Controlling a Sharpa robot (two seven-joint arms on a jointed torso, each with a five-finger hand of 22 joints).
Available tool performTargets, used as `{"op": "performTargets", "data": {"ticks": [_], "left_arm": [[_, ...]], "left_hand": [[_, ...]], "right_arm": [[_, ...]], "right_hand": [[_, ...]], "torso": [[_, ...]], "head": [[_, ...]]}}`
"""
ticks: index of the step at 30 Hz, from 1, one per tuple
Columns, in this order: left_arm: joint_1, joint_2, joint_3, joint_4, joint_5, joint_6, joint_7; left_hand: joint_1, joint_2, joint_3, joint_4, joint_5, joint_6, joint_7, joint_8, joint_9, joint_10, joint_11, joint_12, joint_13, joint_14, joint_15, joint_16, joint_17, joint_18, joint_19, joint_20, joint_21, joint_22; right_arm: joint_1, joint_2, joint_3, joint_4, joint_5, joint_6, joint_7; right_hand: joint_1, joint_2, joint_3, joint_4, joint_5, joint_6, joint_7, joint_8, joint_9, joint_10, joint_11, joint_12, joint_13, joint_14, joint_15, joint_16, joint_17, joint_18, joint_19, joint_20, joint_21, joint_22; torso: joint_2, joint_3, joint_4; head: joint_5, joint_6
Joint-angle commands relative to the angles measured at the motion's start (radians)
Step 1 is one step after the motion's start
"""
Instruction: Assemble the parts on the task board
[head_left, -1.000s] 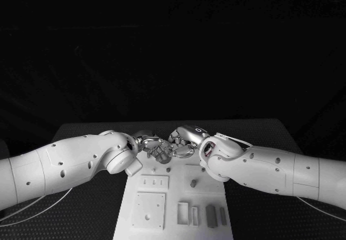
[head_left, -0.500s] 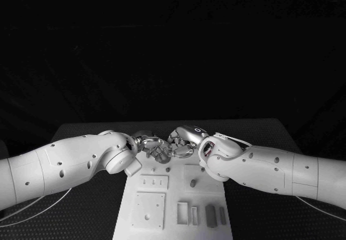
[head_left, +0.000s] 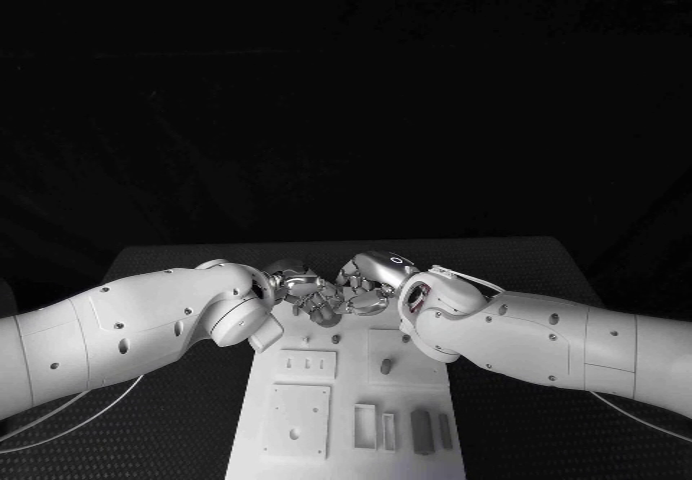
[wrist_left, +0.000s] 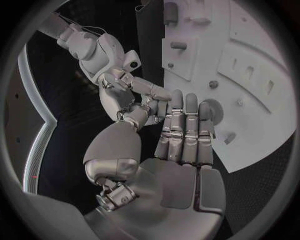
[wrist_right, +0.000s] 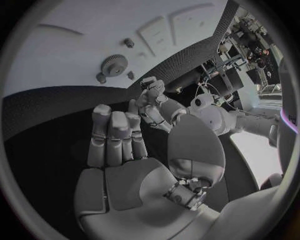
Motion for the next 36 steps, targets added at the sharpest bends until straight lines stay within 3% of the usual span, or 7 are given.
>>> {"op": "performTargets", "data": {"ticks": [1,3,11,22,28,32,36], "left_arm": [[0.001,0.002,0.001,0.002,0.006,0.016,0.010],[0.001,0.002,0.001,0.000,0.006,0.017,0.009],[0.001,0.000,0.001,-0.007,0.006,0.018,0.002],[0.001,-0.004,0.001,-0.035,-0.025,0.056,-0.030],[0.001,-0.014,0.000,-0.041,-0.088,0.110,-0.057],[0.001,-0.021,-0.001,-0.037,-0.147,0.155,-0.080],[0.001,-0.033,-0.010,-0.019,-0.218,0.144,-0.102]], "left_hand": [[0.000,0.013,-0.007,-0.002,-0.008,0.016,-0.008,0.003,0.013,0.005,0.001,0.005,0.002,0.005,-0.004,0.003,0.002,-0.007,-0.007,0.001,0.006,0.018],[0.000,0.015,-0.008,-0.002,-0.010,0.016,-0.008,0.003,0.013,0.006,0.001,0.006,0.002,0.005,-0.005,0.003,0.002,-0.007,-0.008,0.001,0.006,0.018],[-0.002,0.017,-0.011,-0.004,-0.018,0.017,-0.008,0.003,0.014,0.006,0.001,0.006,0.002,0.005,-0.005,0.004,0.002,-0.007,-0.012,0.002,0.006,0.018],[-0.006,0.019,-0.015,-0.002,-0.024,0.019,-0.007,0.003,0.015,0.013,-0.001,0.008,0.004,0.012,-0.008,0.010,0.004,-0.007,-0.018,0.004,0.008,0.019],[-0.019,0.020,-0.021,0.006,-0.028,0.027,-0.010,0.006,0.018,0.026,-0.005,0.016,0.008,0.027,-0.015,0.022,0.007,-0.007,-0.009,-0.002,0.020,0.021],[-0.023,0.025,-0.022,0.007,-0.029,0.032,-0.012,0.008,0.020,0.033,-0.009,0.021,0.011,0.035,-0.019,0.030,0.010,-0.007,-0.002,-0.007,0.029,0.022],[-0.034,0.038,-0.027,0.011,-0.039,0.039,-0.015,0.011,0.027,0.041,-0.014,0.035,0.020,0.041,-0.026,0.046,0.016,-0.007,0.005,-0.014,0.042,0.023]], "right_arm": [[-0.001,-0.002,0.000,-0.002,0.033,-0.015,0.020],[-0.001,-0.004,0.000,-0.003,0.040,-0.024,0.026],[-0.001,-0.031,0.000,0.000,0.120,-0.090,0.092],[-0.001,-0.111,-0.001,0.004,0.304,-0.101,0.231],[0.000,-0.147,0.000,-0.023,0.429,-0.091,0.280],[0.006,-0.150,0.001,-0.068,0.571,-0.064,0.302],[0.009,-0.146,0.020,-0.124,0.684,-0.011,0.319]], "right_hand": [[-0.009,-0.010,-0.023,-0.001,0.009,-0.052,0.010,-0.023,-0.006,-0.022,0.009,-0.012,-0.007,-0.016,0.010,-0.012,-0.003,0.014,-0.016,0.004,-0.011,-0.004],[-0.013,-0.012,-0.047,-0.003,0.017,-0.094,0.029,-0.047,-0.016,-0.041,0.025,-0.023,-0.015,-0.028,0.025,-0.020,-0.006,0.014,-0.030,0.012,-0.020,-0.006],[-0.016,-0.031,-0.110,0.000,0.016,-0.183,0.066,-0.097,-0.041,-0.106,0.061,-0.051,-0.046,-0.085,0.060,-0.052,-0.020,0.013,-0.090,0.043,-0.059,-0.014],[-0.033,-0.035,-0.146,0.001,0.048,-0.211,0.083,-0.104,-0.047,-0.160,0.079,-0.066,-0.084,-0.141,0.079,-0.076,-0.038,0.011,-0.146,0.075,-0.093,-0.018],[-0.031,-0.009,-0.171,-0.004,0.068,-0.198,0.082,-0.092,-0.044,-0.180,0.079,-0.084,-0.117,-0.174,0.080,-0.099,-0.057,0.009,-0.185,0.091,-0.116,-0.019],[-0.020,0.009,-0.177,-0.004,0.071,-0.198,0.087,-0.087,-0.045,-0.203,0.086,-0.145,-0.195,-0.217,0.090,-0.177,-0.121,0.002,-0.240,0.116,-0.178,-0.044],[-0.017,0.032,-0.177,-0.006,0.091,-0.203,0.099,-0.079,-0.048,-0.231,0.110,-0.289,-0.353,-0.285,0.127,-0.349,-0.245,-0.019,-0.336,0.156,-0.304,-0.103]], "torso": [[0.000,0.0005,-0.0005],[0.000,0.0005,-0.0004],[0.000,0.0012,0.0006],[0.001,0.0012,-0.0002],[0.000,0.0009,-0.0010],[0.000,0.0015,-0.0010],[0.001,0.0015,0.0005]], "head": [[0.000,0.001],[0.000,0.001],[-0.001,0.001],[0.004,0.000],[0.009,-0.002],[0.009,-0.004],[0.009,-0.009]]}}
